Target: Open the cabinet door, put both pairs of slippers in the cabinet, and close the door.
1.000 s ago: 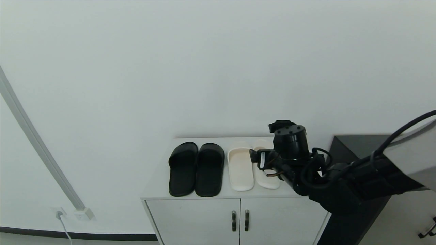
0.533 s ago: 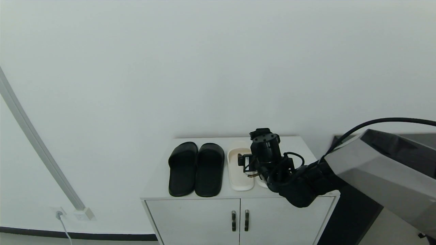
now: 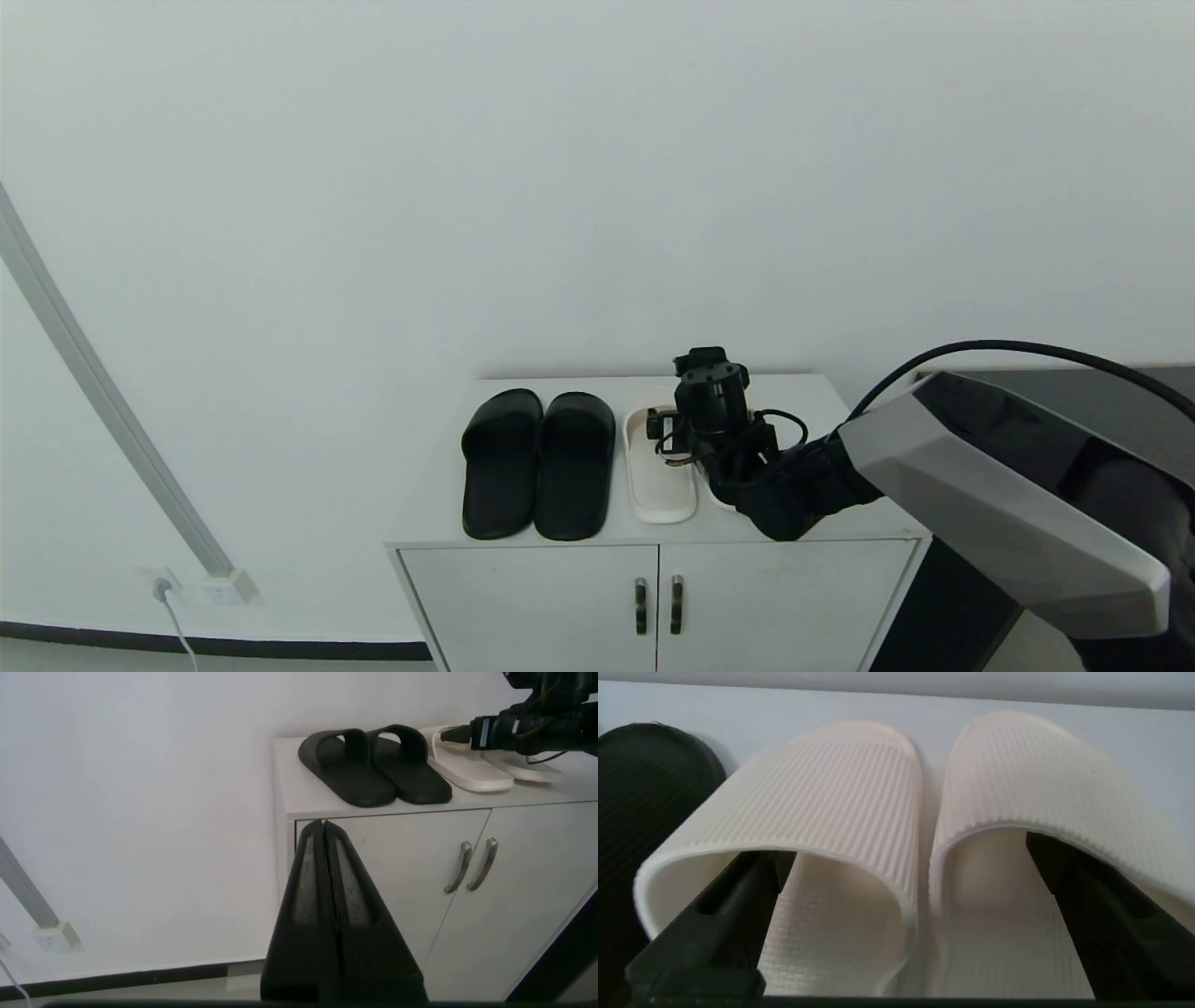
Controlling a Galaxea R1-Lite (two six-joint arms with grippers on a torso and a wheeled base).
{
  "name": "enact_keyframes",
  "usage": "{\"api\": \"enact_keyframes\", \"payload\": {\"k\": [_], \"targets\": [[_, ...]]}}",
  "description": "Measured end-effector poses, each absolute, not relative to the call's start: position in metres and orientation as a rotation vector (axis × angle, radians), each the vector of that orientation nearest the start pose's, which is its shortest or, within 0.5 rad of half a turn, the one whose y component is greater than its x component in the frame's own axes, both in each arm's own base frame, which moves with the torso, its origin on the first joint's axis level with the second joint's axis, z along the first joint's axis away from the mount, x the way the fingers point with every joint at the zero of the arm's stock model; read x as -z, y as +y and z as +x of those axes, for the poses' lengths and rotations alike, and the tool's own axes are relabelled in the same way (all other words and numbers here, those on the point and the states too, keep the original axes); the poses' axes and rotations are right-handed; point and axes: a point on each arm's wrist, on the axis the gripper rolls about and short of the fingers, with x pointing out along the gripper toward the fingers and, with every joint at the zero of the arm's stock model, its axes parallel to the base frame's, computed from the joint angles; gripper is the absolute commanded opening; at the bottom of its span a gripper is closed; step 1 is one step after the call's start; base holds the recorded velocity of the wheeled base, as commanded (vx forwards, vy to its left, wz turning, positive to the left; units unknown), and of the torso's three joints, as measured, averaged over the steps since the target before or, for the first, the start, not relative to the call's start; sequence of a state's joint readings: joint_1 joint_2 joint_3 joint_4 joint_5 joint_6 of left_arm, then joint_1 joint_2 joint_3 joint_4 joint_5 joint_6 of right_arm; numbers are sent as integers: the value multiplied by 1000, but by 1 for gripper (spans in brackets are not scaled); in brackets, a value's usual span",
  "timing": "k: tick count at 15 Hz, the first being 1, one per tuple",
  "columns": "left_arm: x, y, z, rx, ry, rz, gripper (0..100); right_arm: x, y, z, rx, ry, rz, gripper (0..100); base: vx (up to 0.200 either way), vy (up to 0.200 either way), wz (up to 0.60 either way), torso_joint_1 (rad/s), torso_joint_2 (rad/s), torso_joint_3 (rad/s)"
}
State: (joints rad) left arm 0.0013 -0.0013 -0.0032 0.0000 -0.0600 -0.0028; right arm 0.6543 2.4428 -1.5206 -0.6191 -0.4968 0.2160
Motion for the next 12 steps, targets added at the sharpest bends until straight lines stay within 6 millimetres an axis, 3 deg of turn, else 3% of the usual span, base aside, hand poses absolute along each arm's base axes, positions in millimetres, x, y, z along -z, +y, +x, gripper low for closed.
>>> {"api": "enact_keyframes", "payload": {"k": [2,3,12], "targets": [[-76,-1,-23,59,-4,-2,0,-67,288,400,-120,272,49,100,0,0,0,0,0,0],[-76,-1,-23,59,-4,-3,0,-65,287,401,-117,273,48,0,0,0,0,0,0,0],[-76,-1,-23,60,-4,-3,0,-64,286,402,-112,284,48,0,0,0,0,0,0,0]]}}
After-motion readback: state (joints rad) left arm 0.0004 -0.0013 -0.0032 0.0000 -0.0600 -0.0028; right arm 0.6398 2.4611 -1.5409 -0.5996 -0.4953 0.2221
